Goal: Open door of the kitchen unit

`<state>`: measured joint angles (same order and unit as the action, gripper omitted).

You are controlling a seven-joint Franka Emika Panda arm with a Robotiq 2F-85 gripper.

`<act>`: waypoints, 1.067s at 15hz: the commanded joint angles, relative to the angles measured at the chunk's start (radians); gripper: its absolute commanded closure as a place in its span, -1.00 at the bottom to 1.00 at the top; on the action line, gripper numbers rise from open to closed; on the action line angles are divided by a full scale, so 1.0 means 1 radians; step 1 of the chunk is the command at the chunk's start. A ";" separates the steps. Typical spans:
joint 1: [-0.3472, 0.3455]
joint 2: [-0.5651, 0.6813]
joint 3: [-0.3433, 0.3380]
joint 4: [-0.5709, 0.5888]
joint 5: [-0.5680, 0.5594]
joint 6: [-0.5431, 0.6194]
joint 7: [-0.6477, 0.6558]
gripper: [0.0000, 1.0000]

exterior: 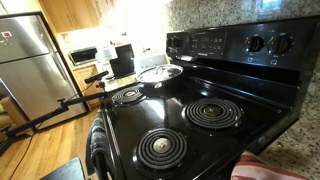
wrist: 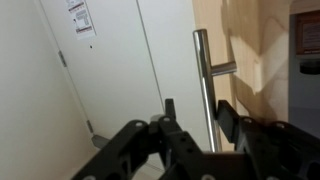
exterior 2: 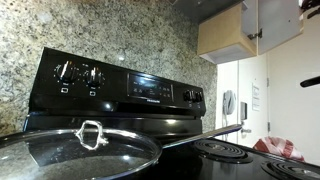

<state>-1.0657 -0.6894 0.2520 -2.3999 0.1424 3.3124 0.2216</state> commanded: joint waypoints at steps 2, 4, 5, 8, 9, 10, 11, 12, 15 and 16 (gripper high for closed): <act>0.011 -0.024 -0.019 -0.061 0.038 -0.046 0.009 -0.75; 0.004 -0.032 -0.019 -0.078 0.049 -0.046 0.012 -0.99; -0.007 -0.043 -0.014 -0.090 0.055 -0.050 0.015 -1.00; 0.110 -0.036 -0.079 -0.093 0.023 0.014 -0.034 -1.00; 0.183 -0.055 -0.122 -0.105 0.007 0.018 -0.058 -1.00; 0.269 -0.085 -0.163 -0.125 -0.012 0.018 -0.082 -1.00; 0.315 -0.112 -0.186 -0.141 -0.028 0.027 -0.106 -1.00; 0.398 -0.151 -0.226 -0.163 -0.049 0.016 -0.136 -1.00; 0.546 -0.252 -0.274 -0.221 -0.120 0.018 -0.218 -1.00; 0.612 -0.281 -0.294 -0.237 -0.143 0.004 -0.242 -1.00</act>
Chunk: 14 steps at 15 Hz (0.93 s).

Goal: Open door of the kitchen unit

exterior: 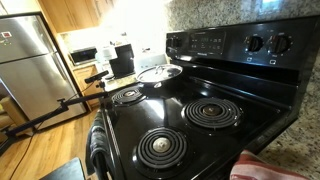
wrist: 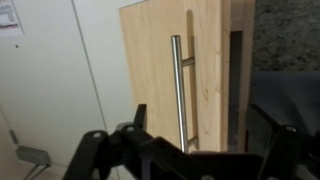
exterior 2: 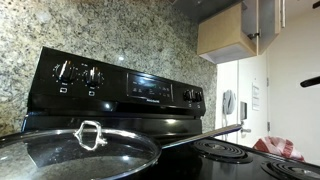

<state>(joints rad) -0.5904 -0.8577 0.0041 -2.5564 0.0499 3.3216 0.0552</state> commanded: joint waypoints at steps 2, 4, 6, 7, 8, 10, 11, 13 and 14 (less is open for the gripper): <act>0.219 -0.159 -0.050 -0.113 -0.095 -0.009 -0.121 -1.00; 0.337 -0.176 -0.067 -0.129 -0.125 -0.029 -0.148 -1.00; 0.421 -0.148 -0.082 -0.115 -0.145 -0.008 -0.167 -1.00; 0.442 -0.131 -0.087 -0.104 -0.155 0.005 -0.179 -1.00; 0.437 -0.104 -0.081 -0.083 -0.153 0.014 -0.178 -1.00; 0.429 -0.053 -0.079 -0.057 -0.151 0.045 -0.180 -1.00; 0.450 -0.028 -0.090 -0.037 -0.146 0.043 -0.174 -1.00; 0.413 0.028 -0.075 0.001 -0.139 0.060 -0.168 -1.00; 0.420 0.052 -0.080 0.022 -0.136 0.058 -0.164 -1.00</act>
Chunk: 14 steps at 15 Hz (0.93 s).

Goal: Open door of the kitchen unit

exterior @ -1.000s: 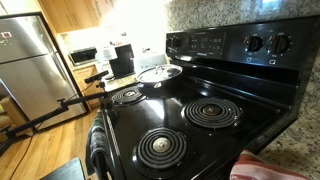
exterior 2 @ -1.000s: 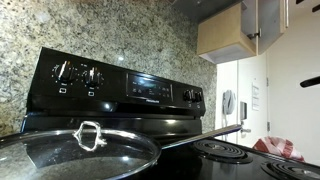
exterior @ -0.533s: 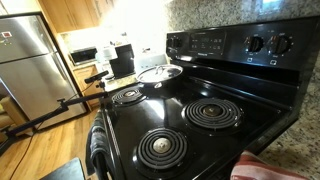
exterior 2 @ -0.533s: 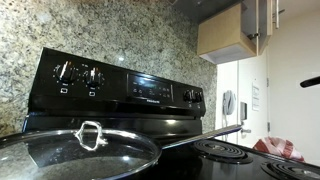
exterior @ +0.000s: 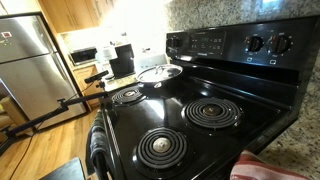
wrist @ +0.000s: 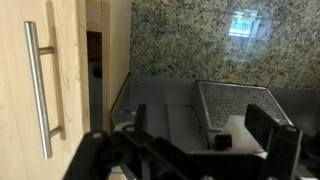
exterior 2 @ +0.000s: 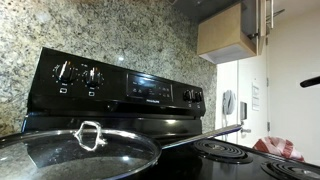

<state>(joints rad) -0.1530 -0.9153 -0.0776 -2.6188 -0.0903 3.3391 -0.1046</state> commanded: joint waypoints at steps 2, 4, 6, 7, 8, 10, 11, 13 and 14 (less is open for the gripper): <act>-0.036 0.163 0.011 0.136 0.008 0.040 0.000 -1.00; -0.087 0.208 0.035 0.184 0.017 0.040 0.011 -1.00; -0.129 0.244 0.049 0.223 0.021 0.039 0.014 -1.00; -0.145 0.257 0.052 0.237 0.024 0.039 0.016 -1.00; -0.179 0.271 0.067 0.249 0.026 0.044 0.019 -1.00; -0.224 0.296 0.091 0.274 0.030 0.043 0.030 -1.00; -0.241 0.308 0.103 0.287 0.032 0.037 0.034 -1.00; -0.207 0.272 0.074 0.252 0.018 0.007 0.011 -1.00; -0.229 0.280 0.090 0.259 0.018 0.008 0.017 -1.00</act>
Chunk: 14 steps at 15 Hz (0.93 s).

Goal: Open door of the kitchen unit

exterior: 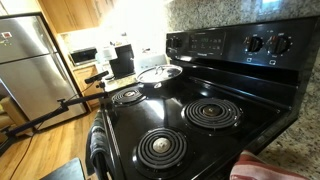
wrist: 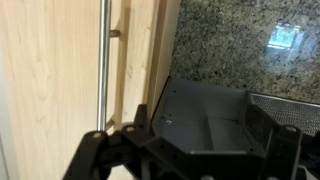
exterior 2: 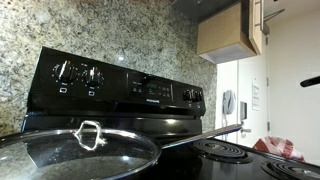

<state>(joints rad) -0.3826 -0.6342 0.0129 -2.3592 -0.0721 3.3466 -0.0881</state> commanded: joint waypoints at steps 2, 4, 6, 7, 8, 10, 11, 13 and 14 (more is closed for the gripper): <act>0.000 0.012 0.004 0.007 0.004 0.001 0.004 -1.00; -0.022 0.029 0.015 0.024 0.006 -0.001 0.005 -1.00; -0.055 0.054 0.025 0.042 0.008 0.003 0.006 -1.00; -0.046 0.068 0.014 0.053 0.010 0.001 0.008 -1.00; -0.078 0.082 0.027 0.063 0.013 0.005 0.010 -1.00; -0.088 0.113 0.019 0.087 0.021 0.000 0.018 -1.00; -0.085 0.129 0.011 0.101 0.025 -0.004 0.019 -1.00; 0.009 0.170 -0.055 0.140 0.026 -0.011 0.007 -1.00; 0.144 0.192 -0.139 0.162 0.016 -0.010 0.009 -1.00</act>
<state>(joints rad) -0.4371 -0.5172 -0.0007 -2.2852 -0.0556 3.3463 -0.0878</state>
